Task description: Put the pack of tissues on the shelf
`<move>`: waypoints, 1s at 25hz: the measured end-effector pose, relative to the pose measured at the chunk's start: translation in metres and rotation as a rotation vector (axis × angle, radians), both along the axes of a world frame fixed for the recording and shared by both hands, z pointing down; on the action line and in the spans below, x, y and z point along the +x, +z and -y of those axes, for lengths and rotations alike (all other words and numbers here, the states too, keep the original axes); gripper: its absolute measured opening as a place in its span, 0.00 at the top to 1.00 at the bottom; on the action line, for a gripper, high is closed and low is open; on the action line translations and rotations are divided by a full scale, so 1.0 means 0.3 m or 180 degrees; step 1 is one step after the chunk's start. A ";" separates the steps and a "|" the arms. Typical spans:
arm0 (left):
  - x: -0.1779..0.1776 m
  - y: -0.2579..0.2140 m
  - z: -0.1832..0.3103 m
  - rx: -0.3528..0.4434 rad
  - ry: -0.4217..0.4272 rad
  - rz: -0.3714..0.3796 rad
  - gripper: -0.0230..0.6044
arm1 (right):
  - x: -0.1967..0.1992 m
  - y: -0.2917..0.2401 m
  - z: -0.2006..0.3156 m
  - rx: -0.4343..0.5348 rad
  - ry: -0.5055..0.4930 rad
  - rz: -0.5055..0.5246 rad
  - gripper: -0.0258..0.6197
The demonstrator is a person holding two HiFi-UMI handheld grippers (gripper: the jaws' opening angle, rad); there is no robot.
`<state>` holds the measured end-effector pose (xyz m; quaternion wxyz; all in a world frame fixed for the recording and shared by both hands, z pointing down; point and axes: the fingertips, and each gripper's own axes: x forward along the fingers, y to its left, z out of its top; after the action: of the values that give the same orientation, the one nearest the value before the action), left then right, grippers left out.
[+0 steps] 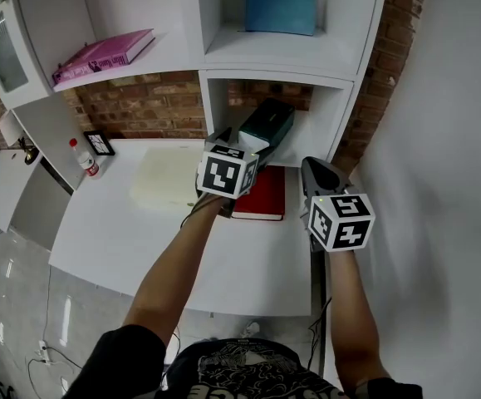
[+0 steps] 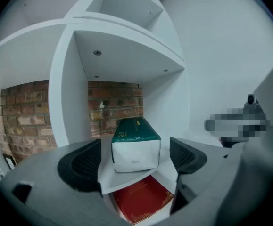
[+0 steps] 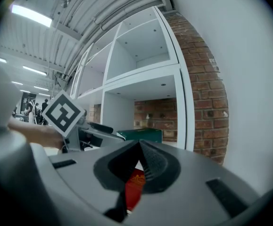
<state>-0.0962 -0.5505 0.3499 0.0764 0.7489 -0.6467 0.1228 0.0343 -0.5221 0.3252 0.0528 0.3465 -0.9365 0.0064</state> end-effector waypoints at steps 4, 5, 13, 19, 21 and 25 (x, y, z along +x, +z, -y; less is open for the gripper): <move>-0.016 -0.041 -0.083 0.0111 0.0093 -0.0042 0.29 | -0.002 -0.021 -0.050 0.0008 0.0086 0.0011 0.96; -0.027 -0.051 -0.105 0.0143 0.0094 -0.0037 0.30 | -0.004 -0.027 -0.065 0.0011 0.0104 0.0016 0.96; -0.135 -0.086 -0.317 0.0332 0.0045 0.0095 0.53 | -0.008 -0.049 -0.184 0.0052 0.0242 -0.0005 0.96; -0.201 -0.083 -0.472 0.0462 -0.0010 0.0191 0.71 | -0.019 -0.060 -0.274 0.0095 0.0285 -0.0016 0.96; -0.228 -0.078 -0.510 0.0494 -0.0065 0.0117 0.82 | -0.023 -0.062 -0.300 0.0106 0.0298 -0.0017 0.96; -0.244 -0.092 -0.558 0.0553 -0.0092 0.0100 0.94 | -0.023 -0.068 -0.339 0.0127 0.0328 -0.0014 0.96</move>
<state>-0.1695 -0.3830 0.3223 0.0028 0.7413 -0.6668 0.0768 0.0274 -0.4204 0.3048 0.0475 0.3953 -0.9173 -0.0103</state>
